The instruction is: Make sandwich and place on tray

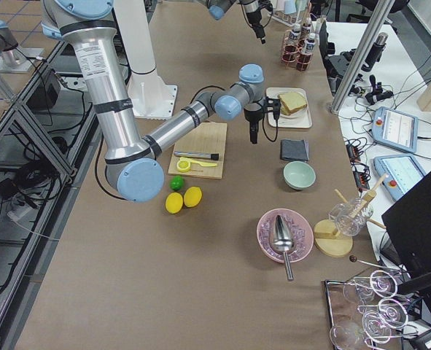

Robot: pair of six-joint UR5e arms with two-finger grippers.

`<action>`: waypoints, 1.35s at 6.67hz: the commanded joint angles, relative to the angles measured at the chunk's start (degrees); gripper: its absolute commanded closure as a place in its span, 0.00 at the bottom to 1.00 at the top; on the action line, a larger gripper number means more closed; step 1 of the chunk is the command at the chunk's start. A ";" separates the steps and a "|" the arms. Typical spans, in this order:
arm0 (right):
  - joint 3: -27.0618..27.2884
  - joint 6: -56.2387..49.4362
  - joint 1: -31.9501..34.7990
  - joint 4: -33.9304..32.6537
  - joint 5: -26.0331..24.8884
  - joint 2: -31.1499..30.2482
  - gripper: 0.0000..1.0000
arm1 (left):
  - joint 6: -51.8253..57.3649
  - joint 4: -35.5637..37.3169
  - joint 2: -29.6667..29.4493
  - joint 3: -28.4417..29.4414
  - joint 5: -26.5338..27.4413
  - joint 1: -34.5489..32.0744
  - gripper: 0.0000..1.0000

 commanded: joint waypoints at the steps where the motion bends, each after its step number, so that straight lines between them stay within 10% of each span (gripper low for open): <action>1: 0.06 -13.08 6.17 -4.54 0.06 -4.20 0.00 | 18.88 0.37 7.94 -0.78 -10.63 -12.44 0.02; 4: -0.90 -36.97 23.63 -4.63 12.04 -15.36 0.00 | 51.14 11.73 10.52 5.97 -27.32 -30.83 0.02; 9: -8.01 -51.81 37.84 -4.54 18.17 -24.45 0.00 | 67.23 17.25 12.28 15.83 -30.62 -37.55 0.02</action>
